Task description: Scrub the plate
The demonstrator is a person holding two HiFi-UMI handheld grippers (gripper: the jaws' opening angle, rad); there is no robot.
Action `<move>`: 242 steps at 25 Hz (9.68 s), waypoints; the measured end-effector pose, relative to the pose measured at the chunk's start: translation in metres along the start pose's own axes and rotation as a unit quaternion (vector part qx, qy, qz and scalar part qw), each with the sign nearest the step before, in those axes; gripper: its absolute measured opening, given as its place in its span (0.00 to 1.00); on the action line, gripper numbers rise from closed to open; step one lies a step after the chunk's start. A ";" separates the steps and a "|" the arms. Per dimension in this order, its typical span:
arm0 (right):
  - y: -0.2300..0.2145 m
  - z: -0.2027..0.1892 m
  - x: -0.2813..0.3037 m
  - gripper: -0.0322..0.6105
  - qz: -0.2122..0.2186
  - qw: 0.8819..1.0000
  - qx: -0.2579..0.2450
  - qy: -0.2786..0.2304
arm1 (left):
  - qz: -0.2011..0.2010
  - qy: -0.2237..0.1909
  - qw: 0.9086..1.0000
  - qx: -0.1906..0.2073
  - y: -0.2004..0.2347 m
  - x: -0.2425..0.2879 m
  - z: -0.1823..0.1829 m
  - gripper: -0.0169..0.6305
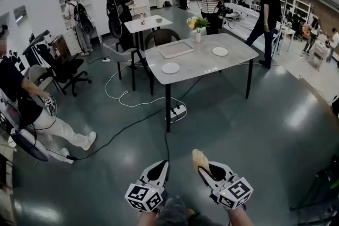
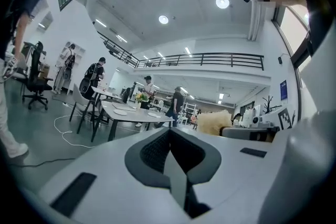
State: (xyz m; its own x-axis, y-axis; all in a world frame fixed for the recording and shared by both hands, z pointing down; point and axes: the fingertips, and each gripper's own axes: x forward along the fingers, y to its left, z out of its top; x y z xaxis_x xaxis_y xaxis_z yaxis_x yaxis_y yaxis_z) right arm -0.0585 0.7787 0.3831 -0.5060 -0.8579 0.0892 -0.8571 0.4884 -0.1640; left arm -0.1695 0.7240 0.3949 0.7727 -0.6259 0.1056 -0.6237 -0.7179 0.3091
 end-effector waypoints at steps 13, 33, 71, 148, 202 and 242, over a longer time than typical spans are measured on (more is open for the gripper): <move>-0.051 0.003 0.097 0.18 0.020 0.999 0.001 0.042 | -0.002 0.007 1.000 -0.027 0.078 0.079 0.018 0.05; -0.163 0.026 0.262 0.18 -0.002 0.999 0.016 0.050 | -0.023 0.019 0.999 -0.030 0.221 0.223 0.070 0.05; -0.352 0.049 0.444 0.18 0.064 0.995 0.020 0.079 | 0.025 0.017 0.999 -0.045 0.349 0.425 0.118 0.05; -0.512 -0.010 0.682 0.18 0.142 0.958 -0.035 0.248 | -0.040 0.247 0.968 -0.009 0.511 0.643 0.068 0.05; -0.530 -0.089 0.696 0.18 0.286 0.684 -0.588 0.323 | -0.005 0.373 0.927 0.033 0.530 0.649 0.017 0.05; -0.528 -0.084 0.671 0.18 0.300 0.687 -0.566 0.343 | 0.024 0.389 0.921 0.027 0.550 0.651 0.018 0.05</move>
State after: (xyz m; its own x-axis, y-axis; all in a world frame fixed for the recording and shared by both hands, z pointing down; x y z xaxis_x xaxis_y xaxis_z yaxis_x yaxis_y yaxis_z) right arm 0.0462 -0.0415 0.6121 -0.3948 -0.3612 0.8448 0.1955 0.8654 0.4614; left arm -0.0117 -0.0836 0.6171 0.5812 -0.2650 0.7694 -0.6489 -0.7215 0.2416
